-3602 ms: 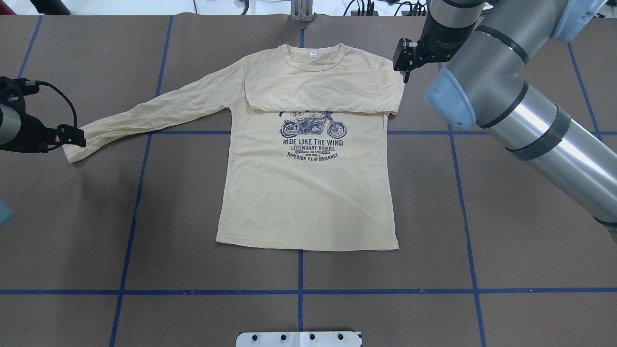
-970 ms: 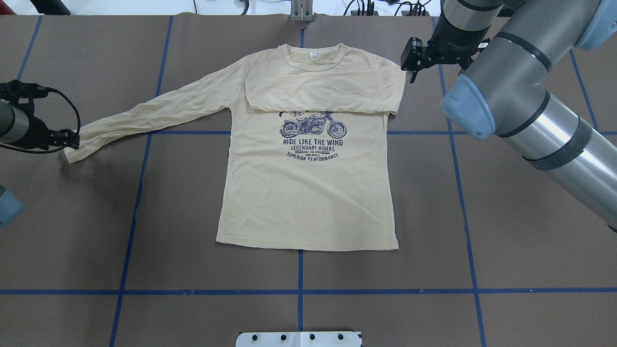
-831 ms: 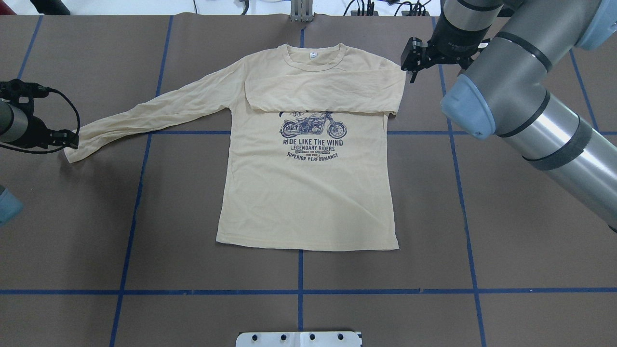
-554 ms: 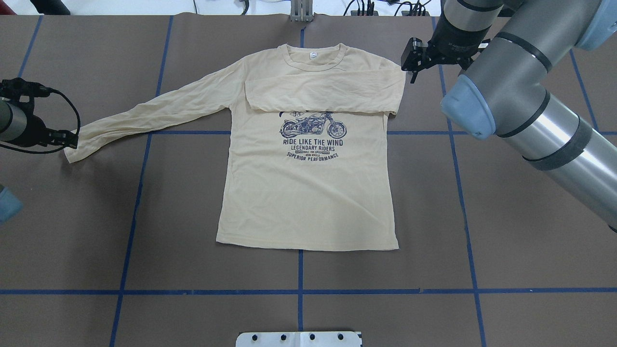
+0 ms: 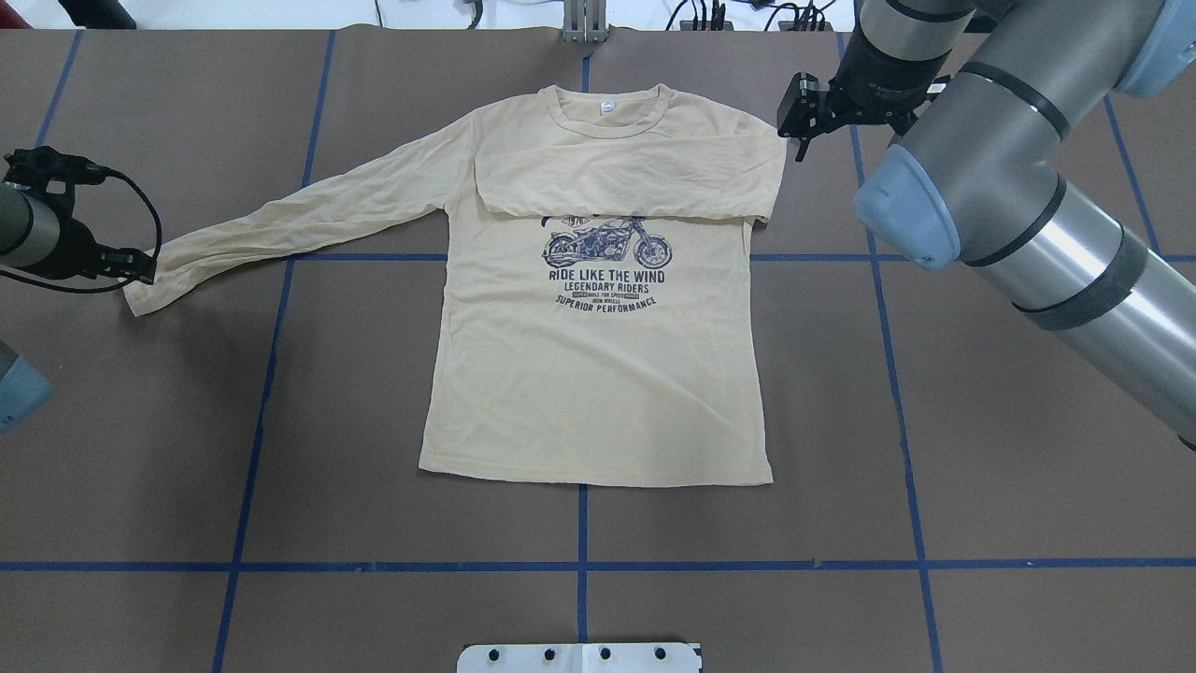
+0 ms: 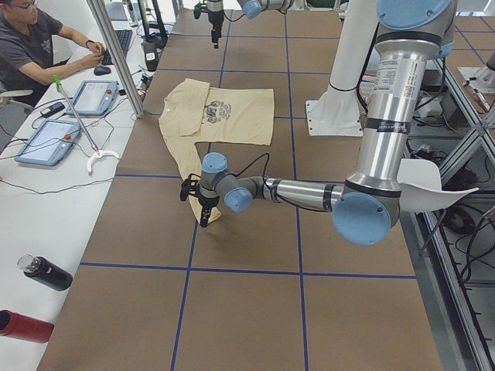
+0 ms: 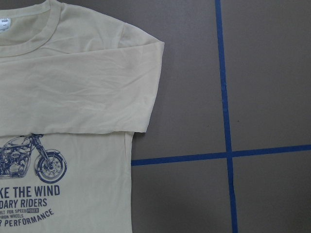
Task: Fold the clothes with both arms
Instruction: 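Position the left gripper at the far sleeve cuff and grasp it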
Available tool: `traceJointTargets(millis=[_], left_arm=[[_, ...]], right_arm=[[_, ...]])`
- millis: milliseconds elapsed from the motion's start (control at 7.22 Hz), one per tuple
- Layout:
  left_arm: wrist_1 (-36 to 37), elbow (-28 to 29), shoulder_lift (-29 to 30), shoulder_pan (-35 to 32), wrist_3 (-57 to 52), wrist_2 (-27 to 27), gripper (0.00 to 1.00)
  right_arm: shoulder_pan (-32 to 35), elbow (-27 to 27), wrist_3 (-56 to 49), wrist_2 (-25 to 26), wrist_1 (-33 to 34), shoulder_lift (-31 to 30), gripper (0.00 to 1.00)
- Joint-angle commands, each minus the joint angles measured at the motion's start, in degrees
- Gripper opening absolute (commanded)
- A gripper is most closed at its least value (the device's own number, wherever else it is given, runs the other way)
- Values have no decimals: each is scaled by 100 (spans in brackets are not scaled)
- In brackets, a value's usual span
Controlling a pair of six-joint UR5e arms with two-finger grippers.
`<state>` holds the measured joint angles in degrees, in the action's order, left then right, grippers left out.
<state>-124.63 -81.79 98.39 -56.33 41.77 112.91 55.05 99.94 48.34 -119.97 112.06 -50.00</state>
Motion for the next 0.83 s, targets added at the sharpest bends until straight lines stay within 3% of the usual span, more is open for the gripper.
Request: traceJointTargets(millis=[0,277,693], left_arm=[[8,14,14,-106,-160,20,76],[9,40,14,-132,-256,29,76],[-244,197,14,-361,-547,617,76]], right_arm=[[6,17,0,0,9,8,100],[15,34,0,-9,26,8,100],[32,34,-9,0,26,8,100]])
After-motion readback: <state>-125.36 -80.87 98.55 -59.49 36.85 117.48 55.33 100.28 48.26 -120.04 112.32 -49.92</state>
